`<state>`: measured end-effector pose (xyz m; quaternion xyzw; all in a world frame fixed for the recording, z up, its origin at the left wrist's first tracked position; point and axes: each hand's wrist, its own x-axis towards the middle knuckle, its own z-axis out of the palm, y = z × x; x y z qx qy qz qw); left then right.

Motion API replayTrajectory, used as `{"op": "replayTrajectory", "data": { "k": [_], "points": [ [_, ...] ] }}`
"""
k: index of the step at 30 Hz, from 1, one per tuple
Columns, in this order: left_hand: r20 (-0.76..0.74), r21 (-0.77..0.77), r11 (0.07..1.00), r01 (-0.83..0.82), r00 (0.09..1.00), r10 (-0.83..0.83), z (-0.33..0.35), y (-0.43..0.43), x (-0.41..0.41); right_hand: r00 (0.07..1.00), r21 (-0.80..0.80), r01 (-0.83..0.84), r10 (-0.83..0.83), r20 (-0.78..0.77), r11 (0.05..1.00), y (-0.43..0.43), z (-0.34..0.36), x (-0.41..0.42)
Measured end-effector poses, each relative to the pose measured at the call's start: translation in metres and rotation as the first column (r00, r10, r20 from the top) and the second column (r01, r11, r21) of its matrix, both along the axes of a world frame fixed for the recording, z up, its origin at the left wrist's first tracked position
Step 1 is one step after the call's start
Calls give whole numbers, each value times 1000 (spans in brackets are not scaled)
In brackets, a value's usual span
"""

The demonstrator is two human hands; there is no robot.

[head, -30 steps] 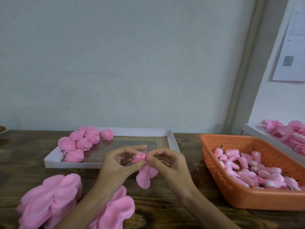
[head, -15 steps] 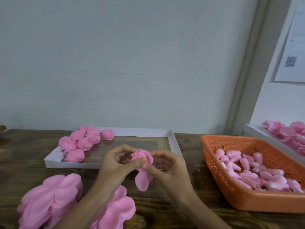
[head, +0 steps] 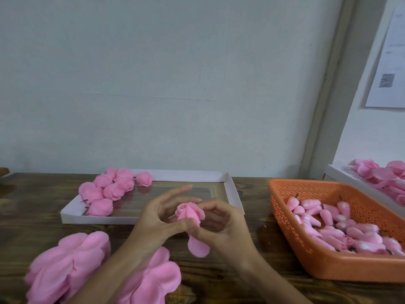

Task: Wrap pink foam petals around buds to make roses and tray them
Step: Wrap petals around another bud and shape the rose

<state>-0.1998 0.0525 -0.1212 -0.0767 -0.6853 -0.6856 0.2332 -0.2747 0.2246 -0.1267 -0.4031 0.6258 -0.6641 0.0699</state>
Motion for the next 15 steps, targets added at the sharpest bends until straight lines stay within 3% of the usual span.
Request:
{"op": "replayTrajectory", "data": {
  "k": [7, 11, 15],
  "points": [
    [-17, 20, 990, -143, 990, 143, -2, 0, -3, 998, 108, 29, -35, 50, 994, 0, -1, -8],
    [-17, 103, 980, -170, 985, 173, -5, -6, -4, 943, 201, -39, -31, 332, 979, 3, -4, -13],
    [-3, 109, 974, -201, 979, 202, -6, -8, -6, 865, 92, 42, -82, 496, 995, 6, -3, -20]
  ]
}}
